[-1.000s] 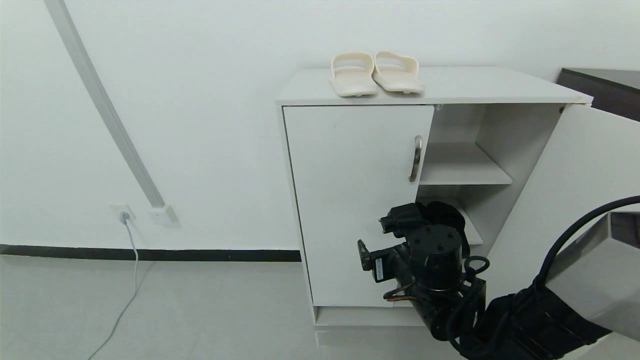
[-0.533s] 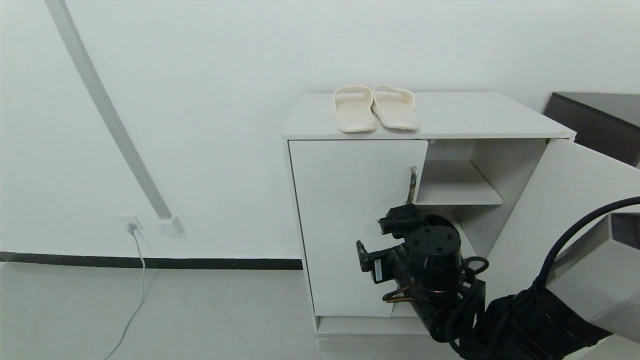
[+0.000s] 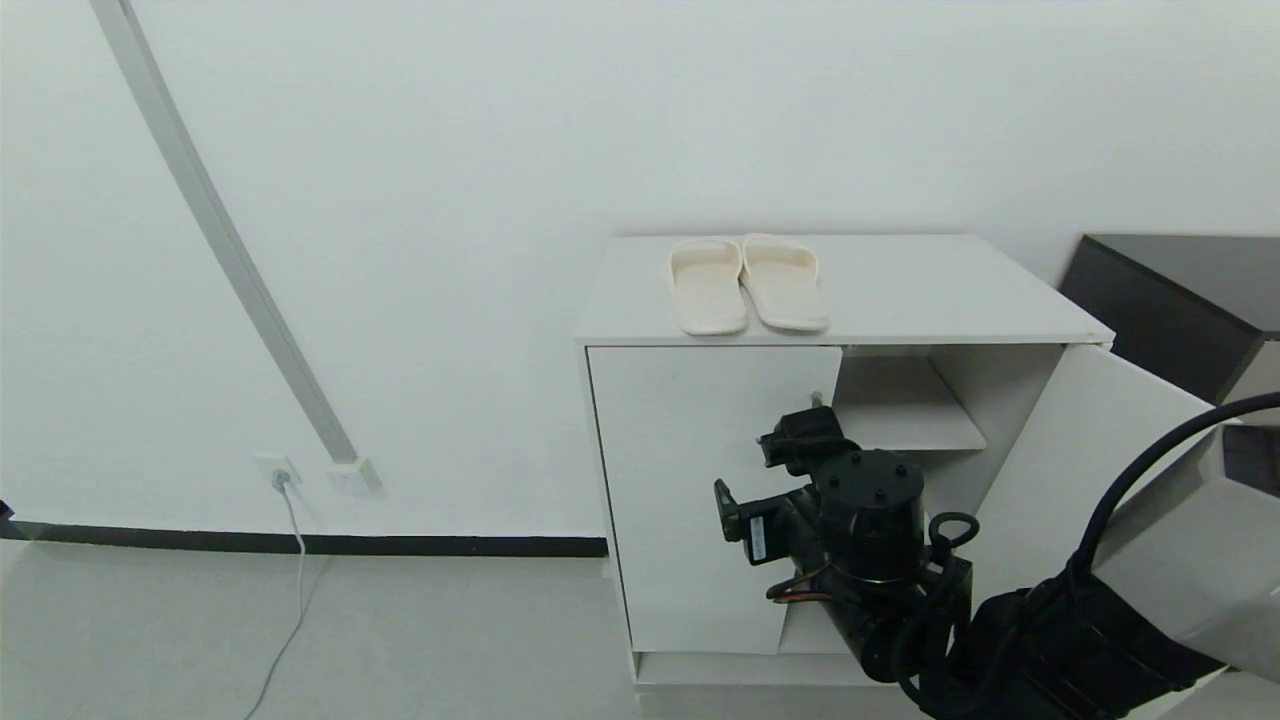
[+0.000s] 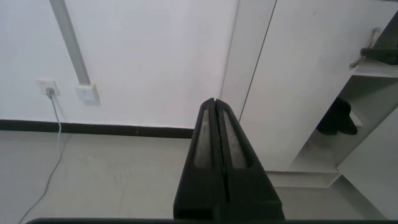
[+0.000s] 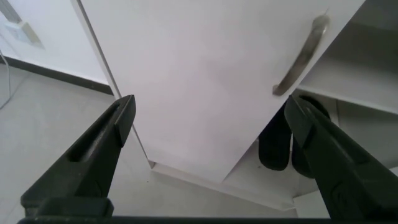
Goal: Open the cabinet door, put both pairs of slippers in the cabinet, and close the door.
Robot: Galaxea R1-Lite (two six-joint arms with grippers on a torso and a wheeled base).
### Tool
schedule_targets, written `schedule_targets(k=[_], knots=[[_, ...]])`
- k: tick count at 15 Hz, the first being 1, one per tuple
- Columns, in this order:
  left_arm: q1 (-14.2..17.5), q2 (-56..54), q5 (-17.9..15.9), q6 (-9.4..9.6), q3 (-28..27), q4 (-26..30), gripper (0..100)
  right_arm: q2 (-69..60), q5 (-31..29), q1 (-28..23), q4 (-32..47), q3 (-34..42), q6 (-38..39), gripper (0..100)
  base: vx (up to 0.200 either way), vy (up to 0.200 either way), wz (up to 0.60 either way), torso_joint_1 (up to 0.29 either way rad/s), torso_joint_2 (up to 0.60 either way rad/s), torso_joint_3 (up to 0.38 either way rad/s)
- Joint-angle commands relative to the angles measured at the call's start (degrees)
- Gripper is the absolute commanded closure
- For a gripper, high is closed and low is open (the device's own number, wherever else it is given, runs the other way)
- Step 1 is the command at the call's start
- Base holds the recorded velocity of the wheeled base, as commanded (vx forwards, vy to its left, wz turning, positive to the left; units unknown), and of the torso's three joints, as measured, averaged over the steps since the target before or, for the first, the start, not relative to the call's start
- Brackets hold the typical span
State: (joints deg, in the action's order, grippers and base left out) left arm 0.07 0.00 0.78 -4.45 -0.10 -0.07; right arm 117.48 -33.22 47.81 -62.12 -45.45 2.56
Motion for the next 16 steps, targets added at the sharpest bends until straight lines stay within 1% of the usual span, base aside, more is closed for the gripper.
schedule_targets(k=[1,8,10,12,13,14,16], knots=[[0.0,0.1,0.0,-0.03,0.0,0.0,100,-0.1,0.0,0.0,0.0,0.0,0.0,0,0.000,0.000,0.00,0.227,-0.54,-0.315],[0.0,0.1,0.0,-0.03,0.0,0.0,100,-0.1,0.0,0.0,-0.1,0.1,0.1,0,0.000,0.000,0.00,0.243,-0.56,-0.322],[0.0,0.1,0.0,-0.03,0.0,0.0,100,0.0,0.0,-0.2,-1.8,0.1,0.0,0,0.000,0.000,0.00,0.266,-0.60,-0.339],[0.0,0.1,0.0,0.06,0.0,0.0,100,0.7,0.4,-0.9,-3.4,0.3,-1.4,0,0.000,0.000,0.00,0.107,-0.27,-0.134],[0.0,0.1,-0.1,0.06,0.0,0.0,100,0.6,1.8,-1.0,-5.1,-0.2,-2.2,0,0.000,0.000,0.00,0.000,0.00,0.000],[0.0,0.1,-0.1,0.06,0.0,0.0,100,-0.1,2.2,-1.8,-4.0,-2.1,-3.4,0,0.000,0.000,0.00,0.000,0.00,0.000],[0.0,0.1,-0.1,0.06,0.0,0.0,100,-2.4,2.0,-3.2,7.7,-8.8,-2.7,0,0.000,0.000,0.00,0.000,0.00,0.000]])
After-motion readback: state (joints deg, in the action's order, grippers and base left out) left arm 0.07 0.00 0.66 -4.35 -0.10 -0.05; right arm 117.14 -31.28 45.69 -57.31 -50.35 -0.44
